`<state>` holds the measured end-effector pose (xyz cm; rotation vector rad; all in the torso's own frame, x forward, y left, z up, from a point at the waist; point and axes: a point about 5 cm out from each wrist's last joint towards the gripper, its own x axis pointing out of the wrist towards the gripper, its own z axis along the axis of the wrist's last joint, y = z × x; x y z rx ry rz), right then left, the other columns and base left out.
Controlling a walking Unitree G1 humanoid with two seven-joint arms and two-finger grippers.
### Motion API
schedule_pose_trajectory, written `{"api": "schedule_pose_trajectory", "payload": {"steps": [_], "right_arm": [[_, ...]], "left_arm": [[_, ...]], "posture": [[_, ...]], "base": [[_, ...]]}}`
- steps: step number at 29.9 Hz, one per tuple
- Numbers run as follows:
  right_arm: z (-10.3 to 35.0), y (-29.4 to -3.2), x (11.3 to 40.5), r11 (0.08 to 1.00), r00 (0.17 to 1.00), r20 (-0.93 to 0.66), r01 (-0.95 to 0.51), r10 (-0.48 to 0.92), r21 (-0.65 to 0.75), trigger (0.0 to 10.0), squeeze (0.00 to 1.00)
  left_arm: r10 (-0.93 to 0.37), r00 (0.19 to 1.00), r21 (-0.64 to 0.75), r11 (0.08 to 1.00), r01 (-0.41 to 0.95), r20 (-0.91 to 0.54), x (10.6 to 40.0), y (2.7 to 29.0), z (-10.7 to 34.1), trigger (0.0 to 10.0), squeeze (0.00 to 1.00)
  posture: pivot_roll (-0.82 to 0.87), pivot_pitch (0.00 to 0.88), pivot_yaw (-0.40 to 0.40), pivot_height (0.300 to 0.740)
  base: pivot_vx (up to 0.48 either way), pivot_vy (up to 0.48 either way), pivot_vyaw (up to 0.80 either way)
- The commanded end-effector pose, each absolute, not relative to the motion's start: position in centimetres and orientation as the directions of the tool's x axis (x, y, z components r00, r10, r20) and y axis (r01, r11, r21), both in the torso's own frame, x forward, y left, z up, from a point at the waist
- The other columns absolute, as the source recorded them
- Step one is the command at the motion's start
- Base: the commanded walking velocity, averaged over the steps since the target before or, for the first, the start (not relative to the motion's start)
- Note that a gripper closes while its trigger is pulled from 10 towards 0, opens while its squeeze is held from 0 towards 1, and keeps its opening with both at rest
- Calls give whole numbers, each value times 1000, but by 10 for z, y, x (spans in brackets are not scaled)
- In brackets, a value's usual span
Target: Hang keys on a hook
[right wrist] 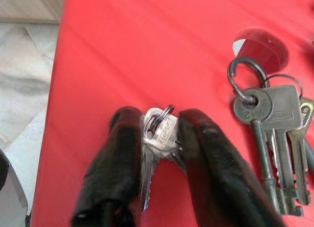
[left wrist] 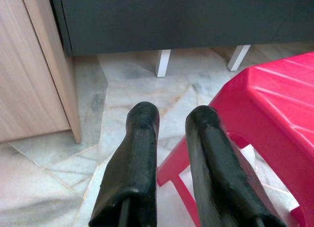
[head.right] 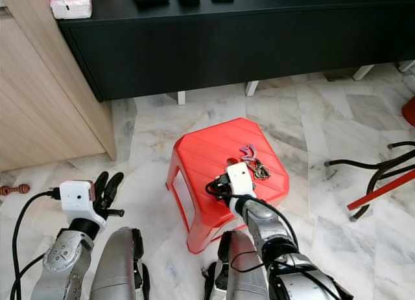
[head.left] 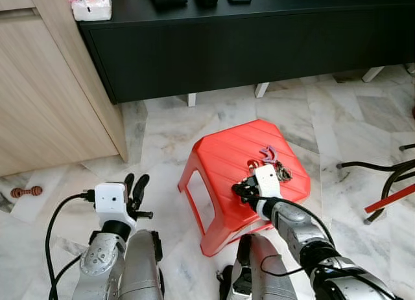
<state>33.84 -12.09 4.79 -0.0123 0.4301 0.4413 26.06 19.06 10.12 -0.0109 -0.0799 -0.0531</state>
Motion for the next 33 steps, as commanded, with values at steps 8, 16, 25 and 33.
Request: {"api": "schedule_pose_trajectory", "payload": {"steps": [8,16,25,33], "right_arm": [[41,-129,334,912,809,-438,-403,391,68,0,0],[43,-130,336,910,813,-435,-412,387,39,0,0],[54,-135,342,924,855,-379,-383,355,2,0,0],[69,-145,344,947,917,-242,-322,317,22,0,0]], "left_arm": [[-51,997,-4,999,51,50,258,189,96,10000,0],[-50,998,-3,999,50,47,259,189,95,10000,0],[-48,998,12,999,48,46,263,191,93,10000,0],[-46,998,21,999,45,50,270,193,93,10000,0]], "posture": [[174,336,-150,601],[176,329,-153,601],[176,305,-150,601],[168,256,-144,601]], "base": [[0,0,0],[0,0,0],[0,0,0],[0,0,0]]}}
